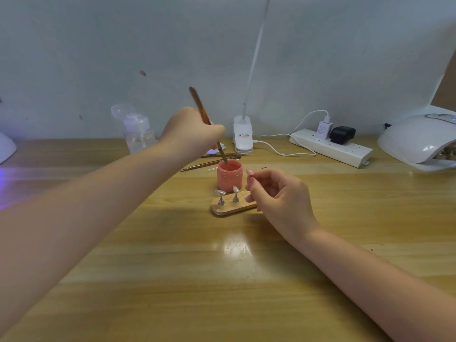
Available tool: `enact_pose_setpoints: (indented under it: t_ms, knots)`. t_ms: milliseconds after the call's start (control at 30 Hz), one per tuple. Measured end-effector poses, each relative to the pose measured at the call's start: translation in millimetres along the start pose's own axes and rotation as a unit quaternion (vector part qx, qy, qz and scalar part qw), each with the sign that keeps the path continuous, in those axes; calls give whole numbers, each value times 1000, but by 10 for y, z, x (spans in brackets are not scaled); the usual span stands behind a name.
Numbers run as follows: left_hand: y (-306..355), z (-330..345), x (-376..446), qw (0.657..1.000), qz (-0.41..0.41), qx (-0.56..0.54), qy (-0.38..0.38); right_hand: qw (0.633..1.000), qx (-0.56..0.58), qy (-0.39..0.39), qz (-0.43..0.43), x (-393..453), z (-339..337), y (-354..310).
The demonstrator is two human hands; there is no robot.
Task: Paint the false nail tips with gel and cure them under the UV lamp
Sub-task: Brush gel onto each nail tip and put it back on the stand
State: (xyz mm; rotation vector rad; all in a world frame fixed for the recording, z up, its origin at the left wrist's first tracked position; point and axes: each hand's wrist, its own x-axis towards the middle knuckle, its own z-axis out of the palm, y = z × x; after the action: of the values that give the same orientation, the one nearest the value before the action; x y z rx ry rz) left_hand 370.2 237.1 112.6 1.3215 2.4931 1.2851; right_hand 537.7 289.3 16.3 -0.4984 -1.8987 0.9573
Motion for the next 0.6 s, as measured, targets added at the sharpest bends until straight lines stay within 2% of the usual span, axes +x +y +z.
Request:
enact_pose_setpoints:
  t_ms: [133, 300, 367, 467, 600]
  knots:
    - [56, 152, 90, 995, -10, 68, -69, 1000, -2, 3, 9, 1, 7, 21]
    - [34, 320, 99, 984, -5, 137, -117, 1000, -9, -4, 2, -2, 1, 25]
    - [18, 309, 114, 988, -9, 114, -106, 1000, -11, -4, 2, 2, 2, 29]
    - [-38, 210, 170, 999, -25, 19, -42, 1000, -15, -7, 5, 9, 3, 46]
    - [-231, 103, 245, 991, -72, -111, 24, 1000, -9, -1, 7, 11, 10, 64]
